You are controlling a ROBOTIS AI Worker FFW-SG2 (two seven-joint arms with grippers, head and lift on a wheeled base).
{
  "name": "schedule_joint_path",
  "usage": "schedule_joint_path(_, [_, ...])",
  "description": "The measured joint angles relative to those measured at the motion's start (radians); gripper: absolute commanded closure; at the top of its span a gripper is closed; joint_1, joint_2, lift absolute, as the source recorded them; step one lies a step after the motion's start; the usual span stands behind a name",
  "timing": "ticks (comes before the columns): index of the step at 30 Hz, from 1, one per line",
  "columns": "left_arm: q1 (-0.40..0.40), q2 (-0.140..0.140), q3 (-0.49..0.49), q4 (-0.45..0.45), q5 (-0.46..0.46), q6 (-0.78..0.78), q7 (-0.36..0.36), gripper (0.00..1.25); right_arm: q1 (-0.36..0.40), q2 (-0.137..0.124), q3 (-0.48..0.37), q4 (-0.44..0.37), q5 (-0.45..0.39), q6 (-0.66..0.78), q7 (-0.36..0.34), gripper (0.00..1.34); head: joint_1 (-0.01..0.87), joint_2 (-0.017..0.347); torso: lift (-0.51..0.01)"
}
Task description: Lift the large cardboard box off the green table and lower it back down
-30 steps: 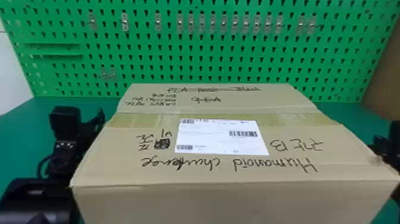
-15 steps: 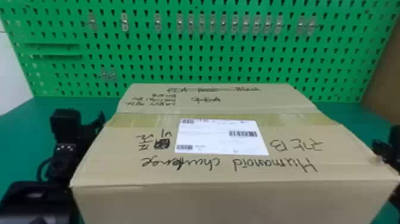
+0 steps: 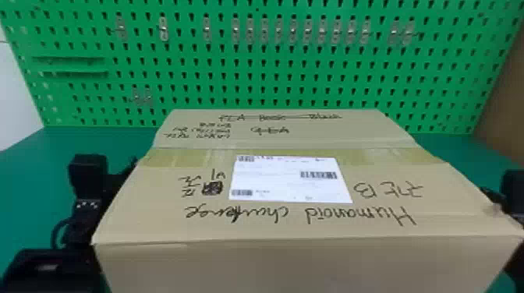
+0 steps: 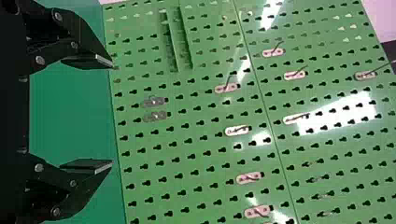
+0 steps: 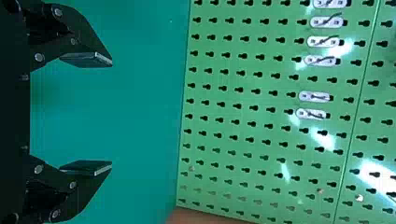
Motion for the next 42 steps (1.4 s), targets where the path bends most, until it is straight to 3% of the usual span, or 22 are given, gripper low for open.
schedule_joint_path(42, [-0.027,-0.025,-0.032,0.024,0.009,-0.02,0.007,0.49,-0.042,0.03,0.084,0.023,-0.025,-0.006,0.0,0.48,0.508,0.051,-0.211])
